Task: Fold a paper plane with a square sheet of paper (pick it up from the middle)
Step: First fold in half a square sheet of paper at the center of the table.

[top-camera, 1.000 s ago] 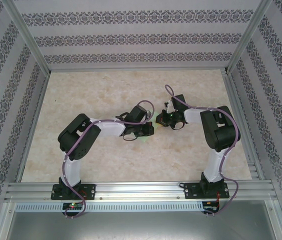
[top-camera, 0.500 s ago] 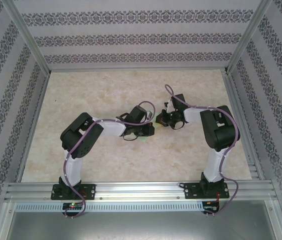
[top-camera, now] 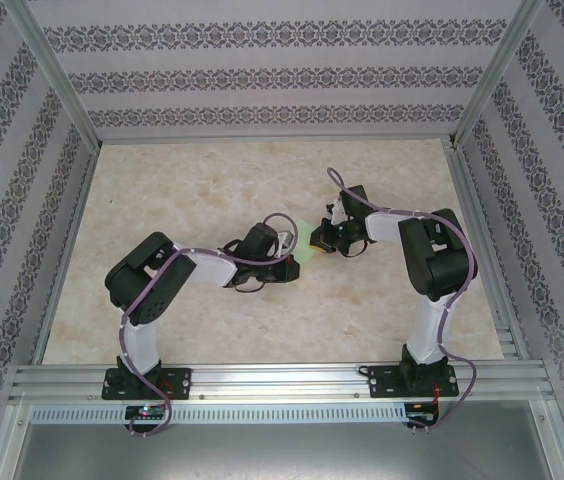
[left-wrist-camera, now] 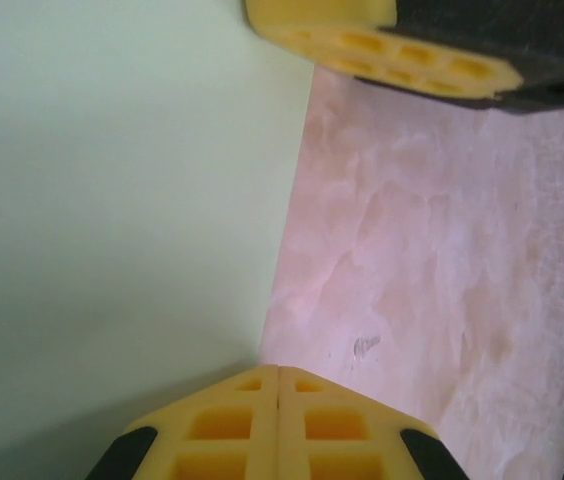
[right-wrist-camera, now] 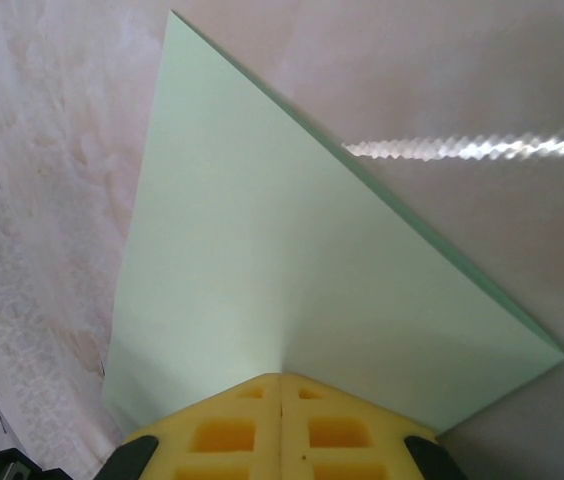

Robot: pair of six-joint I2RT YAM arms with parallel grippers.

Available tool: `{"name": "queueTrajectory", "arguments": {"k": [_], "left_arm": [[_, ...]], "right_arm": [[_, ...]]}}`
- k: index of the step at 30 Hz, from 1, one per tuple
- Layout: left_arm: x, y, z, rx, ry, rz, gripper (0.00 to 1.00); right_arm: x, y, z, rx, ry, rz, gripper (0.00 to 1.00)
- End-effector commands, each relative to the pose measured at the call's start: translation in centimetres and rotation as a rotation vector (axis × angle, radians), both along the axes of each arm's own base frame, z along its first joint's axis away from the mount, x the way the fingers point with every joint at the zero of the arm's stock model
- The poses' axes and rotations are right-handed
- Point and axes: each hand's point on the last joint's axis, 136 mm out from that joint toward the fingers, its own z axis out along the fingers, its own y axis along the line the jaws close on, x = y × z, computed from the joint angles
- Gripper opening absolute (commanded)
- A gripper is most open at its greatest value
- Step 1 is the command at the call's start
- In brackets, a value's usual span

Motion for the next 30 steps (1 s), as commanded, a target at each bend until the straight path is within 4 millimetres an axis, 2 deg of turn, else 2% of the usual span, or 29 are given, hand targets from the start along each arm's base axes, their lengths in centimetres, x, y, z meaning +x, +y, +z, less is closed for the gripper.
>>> {"name": "queueTrajectory", "arguments": {"k": [1,13,21,23,26,30], "left_arm": [[-4.2,3.4,-4.2,0.126,0.184,-0.005,0.02],[-7.1,5.5,-4.6,0.202,0.206,-0.061,0.01],[-5.5,5.5,-2.0,0.217,0.116,-0.045,0.01],[-4.5,5.5,-0.8,0.206,0.084,-0.021,0.02],[-2.2,6.0,2.0,0.203,0.008,0.061,0.04],[0.5,8.5,4.7,0.237,-0.063,0.203,0.17]], "right_arm": [[-2.5,-2.7,-5.6,-0.197,0.123,-0.027,0.0],[-2.3,-2.9,-5.7,-0.213,0.128,-0.027,0.0],[-1.8,-2.5,-4.7,-0.214,0.106,-0.012,0.0],[-1.3,-2.0,-3.6,-0.204,0.078,0.003,0.0],[-0.1,-0.7,-0.4,-0.172,-0.007,0.029,0.0],[0.9,1.0,3.8,-0.175,-0.126,0.051,0.06]]}}
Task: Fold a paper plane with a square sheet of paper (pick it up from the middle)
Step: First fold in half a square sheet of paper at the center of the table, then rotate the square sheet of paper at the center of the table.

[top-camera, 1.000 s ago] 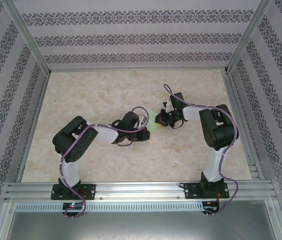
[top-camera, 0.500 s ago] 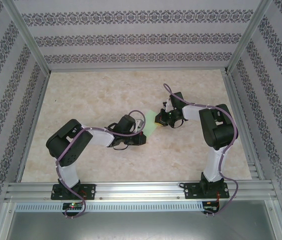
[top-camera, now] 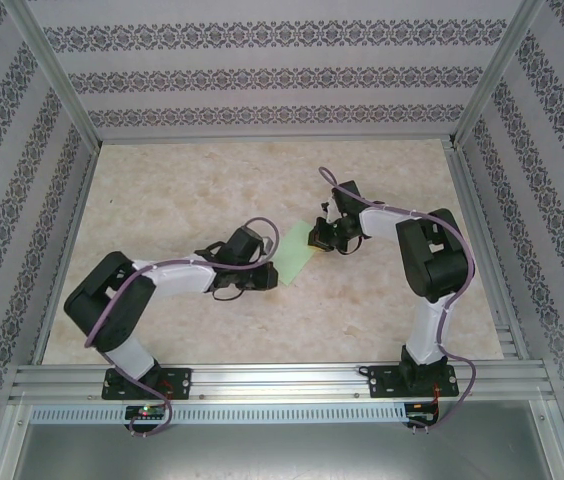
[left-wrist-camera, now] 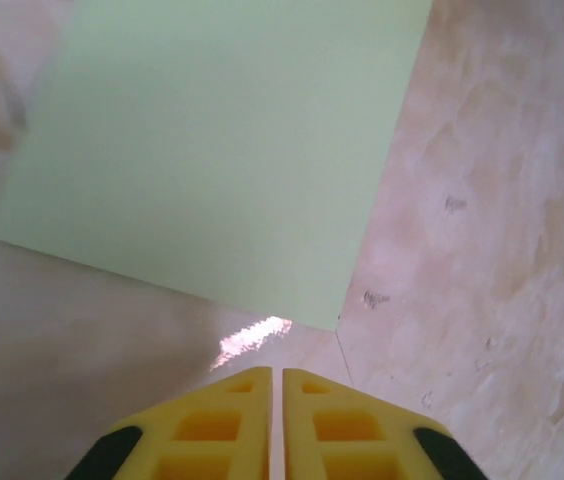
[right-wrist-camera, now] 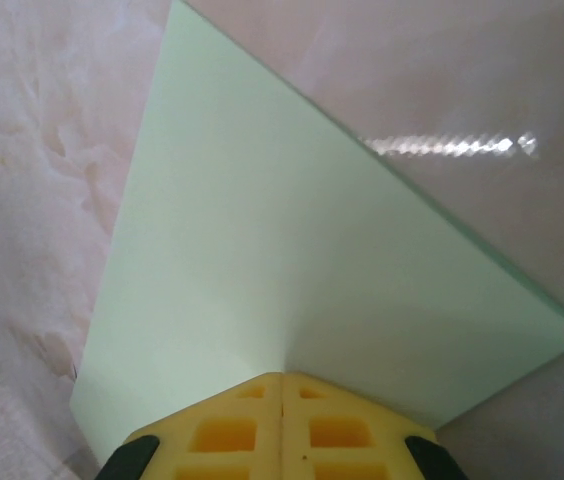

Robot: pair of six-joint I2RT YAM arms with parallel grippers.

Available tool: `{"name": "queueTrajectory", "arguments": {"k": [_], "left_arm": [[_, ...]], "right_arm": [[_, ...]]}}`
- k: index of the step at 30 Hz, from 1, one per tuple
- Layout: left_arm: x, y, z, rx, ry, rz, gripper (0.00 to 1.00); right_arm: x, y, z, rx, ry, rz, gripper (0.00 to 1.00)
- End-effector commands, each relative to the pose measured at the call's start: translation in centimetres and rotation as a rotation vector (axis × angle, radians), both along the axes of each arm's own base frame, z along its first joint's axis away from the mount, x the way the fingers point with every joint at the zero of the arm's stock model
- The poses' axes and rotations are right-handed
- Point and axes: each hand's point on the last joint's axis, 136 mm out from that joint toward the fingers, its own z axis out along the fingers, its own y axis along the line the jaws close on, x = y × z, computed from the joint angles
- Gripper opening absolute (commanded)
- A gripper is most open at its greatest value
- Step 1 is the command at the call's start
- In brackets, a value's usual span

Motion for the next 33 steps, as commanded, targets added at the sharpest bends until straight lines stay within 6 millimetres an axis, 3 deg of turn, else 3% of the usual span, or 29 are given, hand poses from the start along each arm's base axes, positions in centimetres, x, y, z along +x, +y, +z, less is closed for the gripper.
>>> {"name": "queueTrajectory", "arguments": {"k": [1,5,8,10,15,23,30,33], "left_arm": [[3.1,3.1,2.6,0.07,-0.088,0.153,0.22],[4.5,6.2,3.2,0.113,-0.114,0.28,0.38],[5.0,7.5,3.5,0.131,-0.128,0.332,0.47],[5.2,8.0,3.5,0.141,-0.127,0.354,0.52],[5.2,9.0,3.1,0.152,-0.118,0.389,0.63],[5.1,8.5,2.9,0.096,-0.105,0.378,0.82],[4.7,8.2,2.4,0.045,-0.072,0.372,1.0],[4.2,7.4,2.3,0.003,-0.047,0.349,1.0]], "right_arm": [[1.1,0.7,3.7,-0.071,-0.134,0.021,0.08],[1.2,0.8,4.5,-0.2,-0.187,-0.009,0.27],[1.3,-0.3,3.8,-0.331,-0.192,-0.074,0.4],[1.6,-0.8,3.1,-0.377,-0.177,-0.106,0.44],[1.9,-0.3,1.3,-0.423,-0.139,-0.095,0.48],[1.8,2.6,-0.5,-0.405,-0.122,0.034,0.48],[0.2,7.1,-1.7,-0.243,-0.113,0.235,0.48],[0.1,8.8,-0.8,-0.15,-0.132,0.281,0.47]]}}
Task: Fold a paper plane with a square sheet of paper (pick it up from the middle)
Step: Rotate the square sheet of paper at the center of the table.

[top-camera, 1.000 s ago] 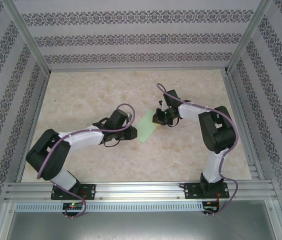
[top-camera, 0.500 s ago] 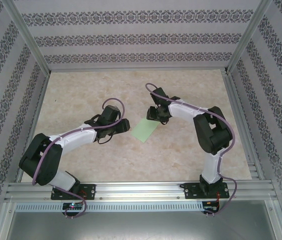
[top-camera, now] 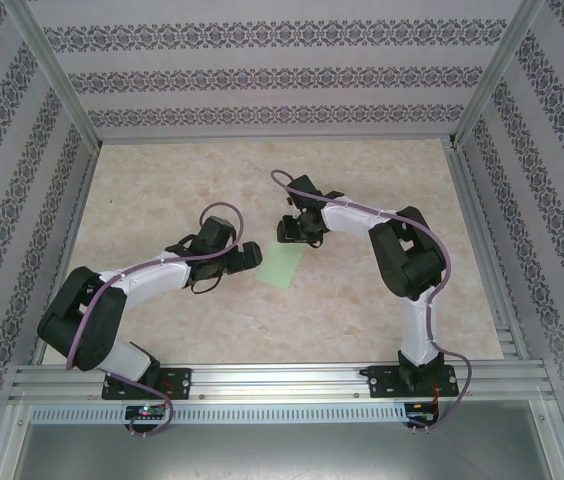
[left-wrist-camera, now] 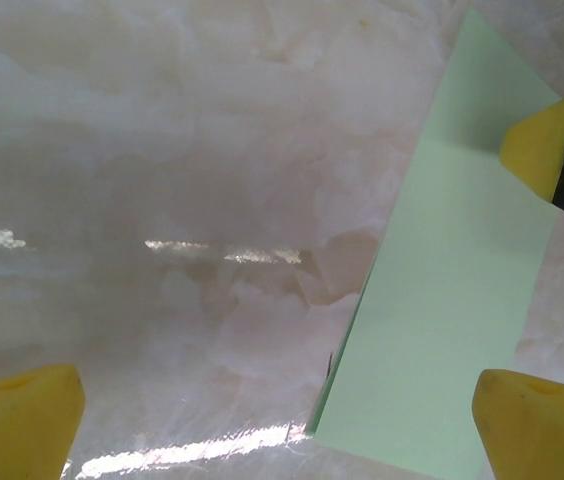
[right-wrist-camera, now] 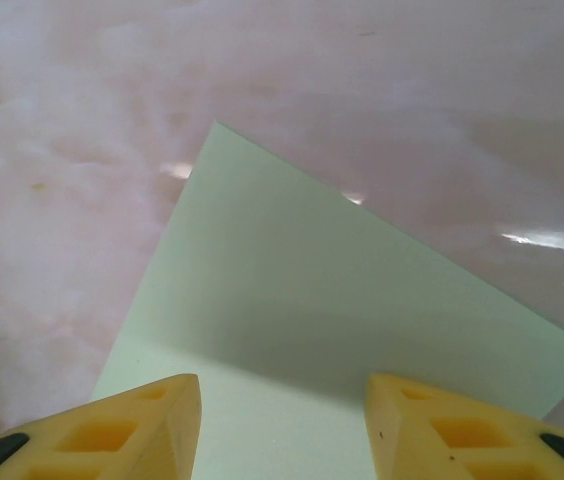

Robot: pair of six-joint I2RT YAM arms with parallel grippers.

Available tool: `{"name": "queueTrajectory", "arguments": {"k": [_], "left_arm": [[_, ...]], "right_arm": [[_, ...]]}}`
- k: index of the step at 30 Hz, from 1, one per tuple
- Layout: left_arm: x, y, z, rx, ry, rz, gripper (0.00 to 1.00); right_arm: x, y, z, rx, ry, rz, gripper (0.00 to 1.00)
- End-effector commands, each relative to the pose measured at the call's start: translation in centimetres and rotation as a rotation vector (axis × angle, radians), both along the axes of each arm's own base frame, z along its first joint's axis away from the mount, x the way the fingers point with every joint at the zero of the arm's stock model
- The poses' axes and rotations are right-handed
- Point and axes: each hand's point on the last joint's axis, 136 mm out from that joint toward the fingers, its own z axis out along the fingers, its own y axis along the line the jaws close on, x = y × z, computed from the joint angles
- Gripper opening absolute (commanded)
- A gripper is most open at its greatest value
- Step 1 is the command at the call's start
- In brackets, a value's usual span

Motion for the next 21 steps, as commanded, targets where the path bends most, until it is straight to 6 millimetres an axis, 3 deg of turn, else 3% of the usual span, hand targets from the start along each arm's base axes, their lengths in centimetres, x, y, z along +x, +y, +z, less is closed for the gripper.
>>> {"name": "queueTrajectory", "arguments": {"k": [1,4,9,11,16,21], "left_arm": [[0.1,-1.3,1.2,-0.103,-0.011,-0.021,1.0],[-0.8,-2.3,0.8,-0.165,0.036,-0.048,1.0],[-2.4,-3.8,0.4,-0.225,0.13,-0.083,0.9],[-3.0,-4.3,0.5,-0.217,0.142,-0.106,0.86],[-3.7,-5.0,0.0,-0.194,0.175,-0.127,0.77],[-3.9,-5.3,-1.0,-0.191,0.205,-0.138,0.76]], "right_arm": [[-1.6,3.2,-0.6,0.12,0.047,0.137,0.47],[-0.9,3.1,0.7,0.124,0.016,0.128,0.47],[-0.3,2.9,5.3,0.189,-0.047,0.066,0.47],[-0.1,2.0,6.1,0.169,-0.063,0.003,0.48],[0.0,-0.2,4.1,0.079,-0.037,-0.087,0.47],[0.2,-0.2,2.4,0.094,0.008,-0.086,0.47]]}}
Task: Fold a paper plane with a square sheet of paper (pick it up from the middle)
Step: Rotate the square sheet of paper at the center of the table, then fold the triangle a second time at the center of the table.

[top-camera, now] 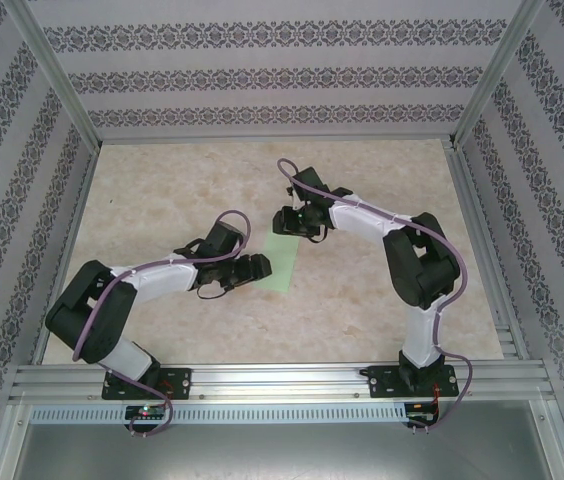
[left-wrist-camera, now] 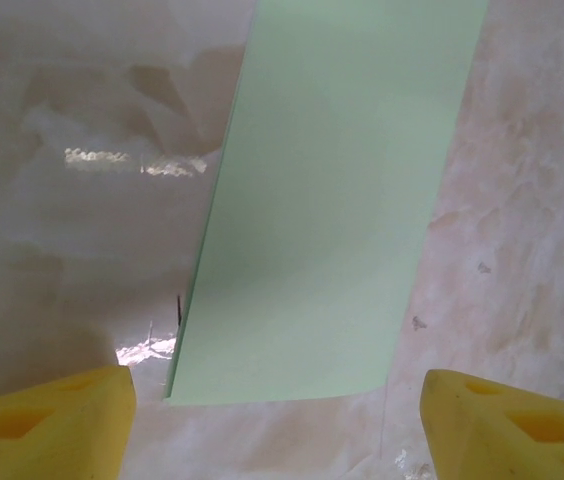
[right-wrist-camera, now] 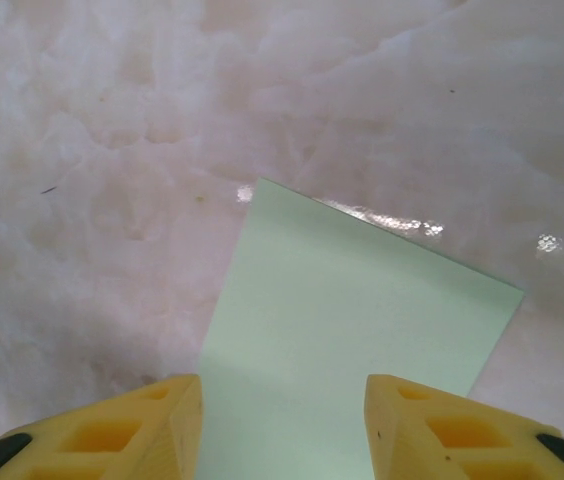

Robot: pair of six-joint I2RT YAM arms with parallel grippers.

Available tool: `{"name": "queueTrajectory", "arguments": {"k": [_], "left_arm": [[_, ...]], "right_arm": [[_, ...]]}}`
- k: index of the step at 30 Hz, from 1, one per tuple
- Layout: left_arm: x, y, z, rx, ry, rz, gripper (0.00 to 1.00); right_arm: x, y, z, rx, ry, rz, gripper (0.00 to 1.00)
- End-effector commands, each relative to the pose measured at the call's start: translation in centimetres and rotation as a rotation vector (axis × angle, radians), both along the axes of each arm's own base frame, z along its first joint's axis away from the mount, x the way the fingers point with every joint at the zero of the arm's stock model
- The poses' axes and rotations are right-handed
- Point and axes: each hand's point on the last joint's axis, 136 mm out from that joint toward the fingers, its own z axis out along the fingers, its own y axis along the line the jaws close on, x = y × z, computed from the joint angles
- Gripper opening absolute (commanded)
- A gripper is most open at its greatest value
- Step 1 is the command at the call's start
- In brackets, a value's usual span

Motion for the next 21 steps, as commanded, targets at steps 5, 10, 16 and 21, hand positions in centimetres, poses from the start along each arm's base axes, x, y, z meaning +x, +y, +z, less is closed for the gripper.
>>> {"name": "queueTrajectory", "arguments": {"k": [5,10,16,21], "left_arm": [[-0.3,-1.3,0.0,-0.03,0.034,-0.036,0.78],[-0.4,-1.9,0.2,-0.047,0.036,-0.06,0.78],[-0.5,-2.7,0.6,-0.083,0.037,-0.087,0.78],[-0.3,-3.2,1.3,-0.114,0.019,-0.093,0.78]], "right_arm": [[-0.3,0.3,-2.6,0.033,0.086,0.008,0.46],[-0.5,-0.4,-4.2,0.01,0.121,-0.018,0.46],[-0.6,-1.3,-5.6,-0.007,0.155,-0.049,0.44],[-1.0,-1.5,-6.2,-0.013,0.171,-0.052,0.44]]}}
